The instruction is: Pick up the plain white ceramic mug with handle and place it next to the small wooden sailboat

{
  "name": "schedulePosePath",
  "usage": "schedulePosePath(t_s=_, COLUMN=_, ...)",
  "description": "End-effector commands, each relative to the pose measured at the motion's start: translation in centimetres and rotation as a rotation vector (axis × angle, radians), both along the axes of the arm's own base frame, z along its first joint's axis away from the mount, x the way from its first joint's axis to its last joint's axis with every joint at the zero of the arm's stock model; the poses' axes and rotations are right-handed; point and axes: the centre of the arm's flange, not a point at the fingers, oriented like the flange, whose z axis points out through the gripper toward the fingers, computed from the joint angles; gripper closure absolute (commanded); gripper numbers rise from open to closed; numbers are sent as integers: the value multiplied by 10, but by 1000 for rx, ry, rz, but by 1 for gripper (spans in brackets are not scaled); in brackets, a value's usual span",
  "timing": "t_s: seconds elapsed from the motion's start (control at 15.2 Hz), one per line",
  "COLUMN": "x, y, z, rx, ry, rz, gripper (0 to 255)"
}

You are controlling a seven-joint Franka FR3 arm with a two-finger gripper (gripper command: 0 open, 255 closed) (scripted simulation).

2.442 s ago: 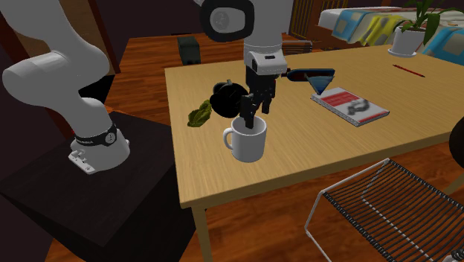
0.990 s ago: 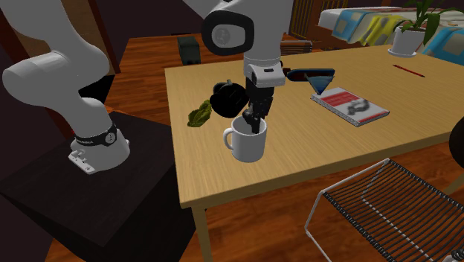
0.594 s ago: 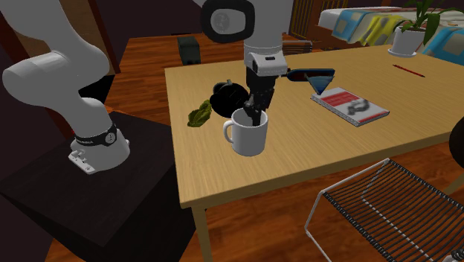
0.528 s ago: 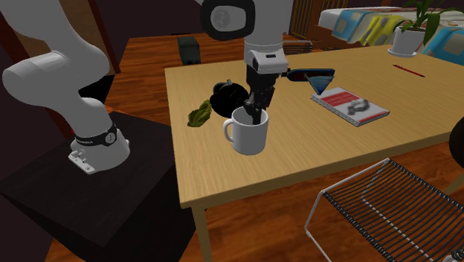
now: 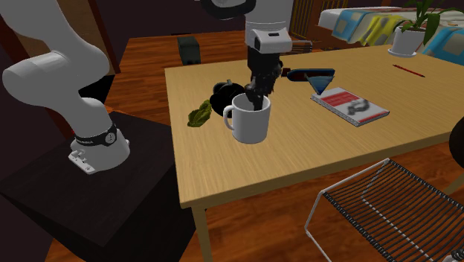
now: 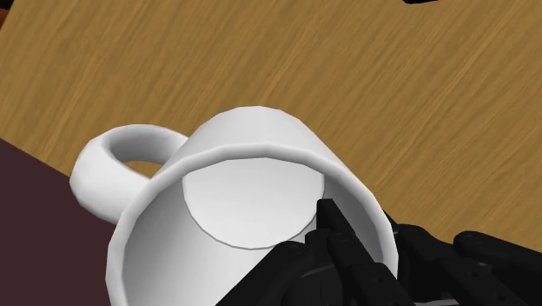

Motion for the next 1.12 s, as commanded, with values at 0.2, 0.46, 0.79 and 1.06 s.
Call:
schedulePosePath(t_s=0.2, x=-1, y=-1, z=27, rx=0, ry=0, rz=0, gripper=255)
schedulePosePath(t_s=0.46, x=-1, y=-1, z=48, rx=0, ry=0, rz=0, gripper=255)
schedulePosePath(t_s=0.79, x=-1, y=-1, z=75, rx=0, ry=0, rz=0, gripper=255)
schedulePosePath(t_s=1.06, x=-1, y=-1, z=96, rx=0, ry=0, rz=0, gripper=255)
